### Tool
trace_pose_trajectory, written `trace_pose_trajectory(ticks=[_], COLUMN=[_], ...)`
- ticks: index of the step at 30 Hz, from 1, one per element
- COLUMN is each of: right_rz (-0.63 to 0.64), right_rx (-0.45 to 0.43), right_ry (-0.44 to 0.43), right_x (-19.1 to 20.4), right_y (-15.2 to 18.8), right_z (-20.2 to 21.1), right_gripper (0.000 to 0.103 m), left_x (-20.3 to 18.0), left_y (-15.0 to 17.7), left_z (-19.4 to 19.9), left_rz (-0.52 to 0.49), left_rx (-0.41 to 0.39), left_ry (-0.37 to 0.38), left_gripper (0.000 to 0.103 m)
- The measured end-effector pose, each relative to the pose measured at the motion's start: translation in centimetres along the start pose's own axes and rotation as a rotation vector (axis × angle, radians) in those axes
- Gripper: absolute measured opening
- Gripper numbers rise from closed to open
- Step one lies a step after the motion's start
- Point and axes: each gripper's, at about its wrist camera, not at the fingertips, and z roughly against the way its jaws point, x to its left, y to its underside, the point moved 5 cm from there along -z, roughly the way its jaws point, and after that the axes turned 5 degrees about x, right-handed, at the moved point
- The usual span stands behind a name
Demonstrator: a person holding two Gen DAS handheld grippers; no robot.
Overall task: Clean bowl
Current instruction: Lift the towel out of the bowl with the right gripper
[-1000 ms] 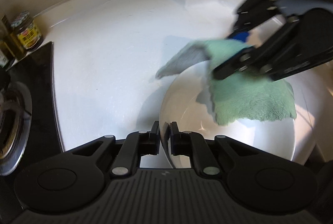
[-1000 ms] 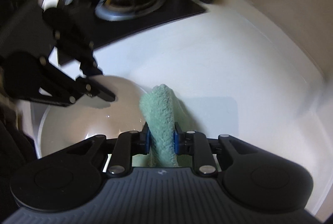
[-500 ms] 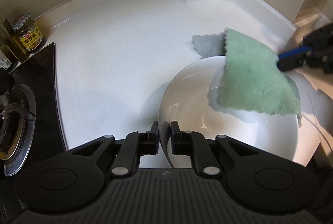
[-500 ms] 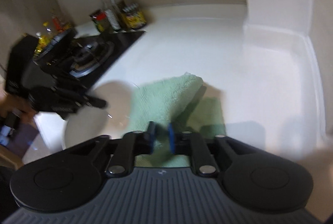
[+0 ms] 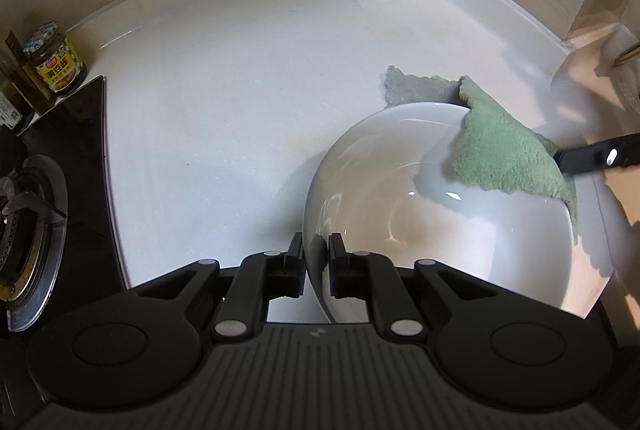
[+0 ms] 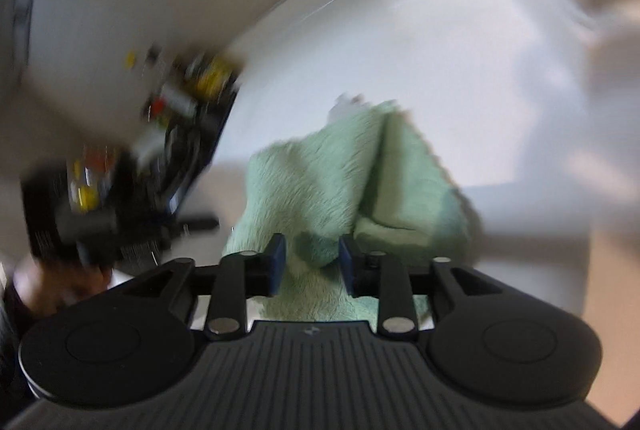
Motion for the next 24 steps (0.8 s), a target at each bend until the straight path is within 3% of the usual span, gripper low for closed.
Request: trace_pose_trajectory(ticks=[3,5,11,15,17,20,24], right_rz=[-0.127,-0.135,0.113,0.375,0.474,0.606,0.701], right_rx=[-0.046,-0.049,-0.001,0.167,0.239,0.341,0.456], right_ry=[-0.068,-0.082,0.104,0.285,0.319,0.374,0.385], right_x=[-0.8,0.0,4.0,6.2,7.3,8.6,9.4], right_y=[0.4,0.3,-1.8,-2.0,-2.0,-2.3,-2.9], right_z=[0.9,0.3,-2.9,-5.7,-6.5,-7.5,-8.2], right_gripper=[0.037,0.038,0.036,0.024,0.018,0.017,0.017], left_x=[0.0,-0.1,-0.6,-0.4,-0.3,-0.1,-0.4], left_y=[0.0,0.0,0.3,-0.1,-0.9,-2.4,-3.4], left_z=[0.0,0.0,0.2,0.3,0.5,0.4,-0.6], left_rz=[-0.002,-0.005,-0.086,-0.174,-0.229,-0.283,-0.334], left_rx=[0.002,0.003,0.024,0.030,0.012,0.006,0.029], left_ry=[0.002,-0.001,0.044,0.074,0.078,0.105,0.138], left_gripper=[0.010,0.010,0.013,0.015,0.015,0.015,0.010])
